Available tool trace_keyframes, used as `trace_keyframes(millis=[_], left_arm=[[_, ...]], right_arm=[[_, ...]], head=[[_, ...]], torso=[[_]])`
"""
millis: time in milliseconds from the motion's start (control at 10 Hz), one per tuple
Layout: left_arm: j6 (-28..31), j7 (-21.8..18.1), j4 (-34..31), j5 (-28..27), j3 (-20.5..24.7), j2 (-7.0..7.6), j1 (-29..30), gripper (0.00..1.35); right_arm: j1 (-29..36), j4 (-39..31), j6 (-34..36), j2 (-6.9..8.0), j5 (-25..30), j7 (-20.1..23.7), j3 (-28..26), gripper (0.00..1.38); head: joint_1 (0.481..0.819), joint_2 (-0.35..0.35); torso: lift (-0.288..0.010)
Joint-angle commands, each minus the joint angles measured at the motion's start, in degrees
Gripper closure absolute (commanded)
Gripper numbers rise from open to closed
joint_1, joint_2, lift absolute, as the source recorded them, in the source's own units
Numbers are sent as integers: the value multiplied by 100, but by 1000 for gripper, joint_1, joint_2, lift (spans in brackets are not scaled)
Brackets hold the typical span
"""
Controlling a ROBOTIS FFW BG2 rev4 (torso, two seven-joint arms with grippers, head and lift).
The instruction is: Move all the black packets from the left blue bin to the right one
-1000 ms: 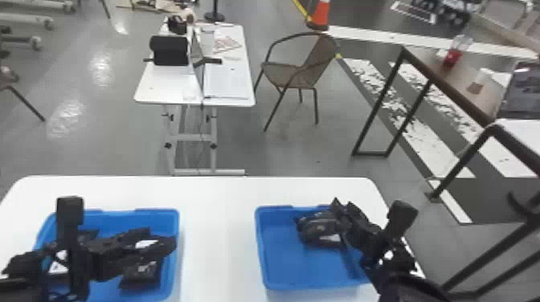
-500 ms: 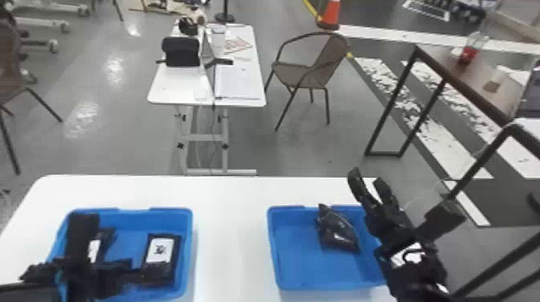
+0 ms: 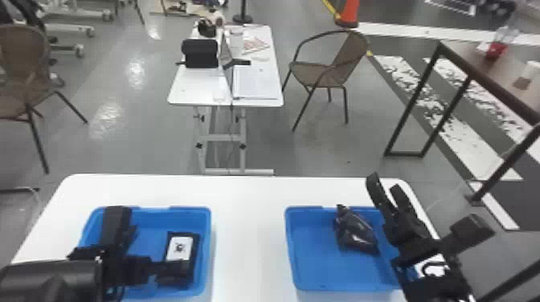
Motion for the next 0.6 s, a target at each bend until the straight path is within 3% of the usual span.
trace_keyframes(millis=[0, 100, 300, 500], left_arm=[[-105, 87, 553, 212, 5, -15, -252, 302], [-140, 96, 887, 239, -83, 0, -454, 344], [-351, 114, 1001, 168, -224, 53, -577, 938], [-509, 114, 1001, 159, -215, 62, -577, 1211]], right_arm=[[24, 11, 0, -1, -60, 12, -7, 371], [24, 28, 0, 7, -139, 30, -7, 371], [24, 63, 0, 7, -183, 65, 2, 371], [33, 81, 0, 7, -245, 91, 2, 371]], head=[[695, -136], [695, -142], [695, -155], [695, -152]], torso=[[0], [0], [0], [0]])
